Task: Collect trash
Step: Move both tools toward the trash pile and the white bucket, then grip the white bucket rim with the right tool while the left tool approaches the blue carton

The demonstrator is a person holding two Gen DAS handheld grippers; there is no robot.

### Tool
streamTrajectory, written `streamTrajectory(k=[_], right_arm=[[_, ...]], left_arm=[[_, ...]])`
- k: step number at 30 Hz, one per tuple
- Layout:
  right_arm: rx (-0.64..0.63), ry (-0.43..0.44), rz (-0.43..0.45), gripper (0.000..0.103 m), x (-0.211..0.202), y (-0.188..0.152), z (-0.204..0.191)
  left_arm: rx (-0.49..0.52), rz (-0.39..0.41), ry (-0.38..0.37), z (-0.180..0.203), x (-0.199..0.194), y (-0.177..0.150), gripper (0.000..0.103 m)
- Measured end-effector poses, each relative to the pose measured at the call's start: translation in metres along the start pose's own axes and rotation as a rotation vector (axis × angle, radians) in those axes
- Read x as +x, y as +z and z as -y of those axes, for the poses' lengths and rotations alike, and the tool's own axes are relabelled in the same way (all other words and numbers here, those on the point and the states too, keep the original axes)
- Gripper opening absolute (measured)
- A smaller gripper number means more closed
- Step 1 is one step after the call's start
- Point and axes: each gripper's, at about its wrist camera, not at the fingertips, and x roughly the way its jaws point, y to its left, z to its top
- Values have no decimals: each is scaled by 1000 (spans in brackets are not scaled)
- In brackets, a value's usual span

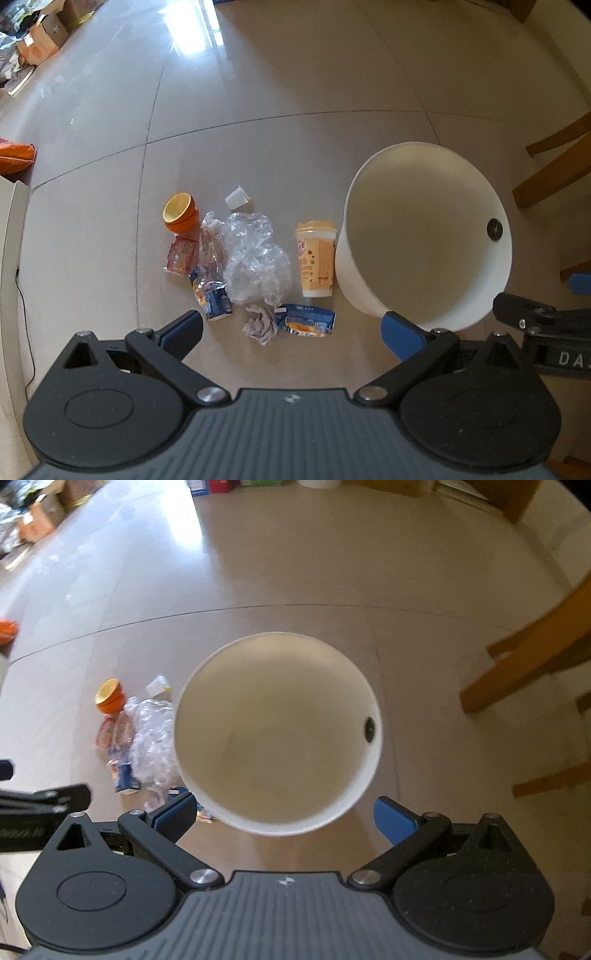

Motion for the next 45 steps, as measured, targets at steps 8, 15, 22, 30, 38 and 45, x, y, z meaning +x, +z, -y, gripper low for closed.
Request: streamTrajectory(k=[8,15,22,30,38,45], right_arm=[[-22,26,32,103,23,-1,-3],[27,-47,50,103,58,-1,-2],[-10,-96,53,103,85,11,23],[-44,-77,59,97,114,39,65],[-45,-40,-4,63,155,54,86],[-52,-44,-56,41,168,52,89]], left_arm=[[111,45,-29,-11,37,-5,102],[200,47,-7,-28,73,-16,102],[150,29,43,-34,98,-28,101],[81,-11,36,-30,129,-37,101],[32,-29,16,-30,146,-44,100],[14,-24,25,-32,153,-47,99]])
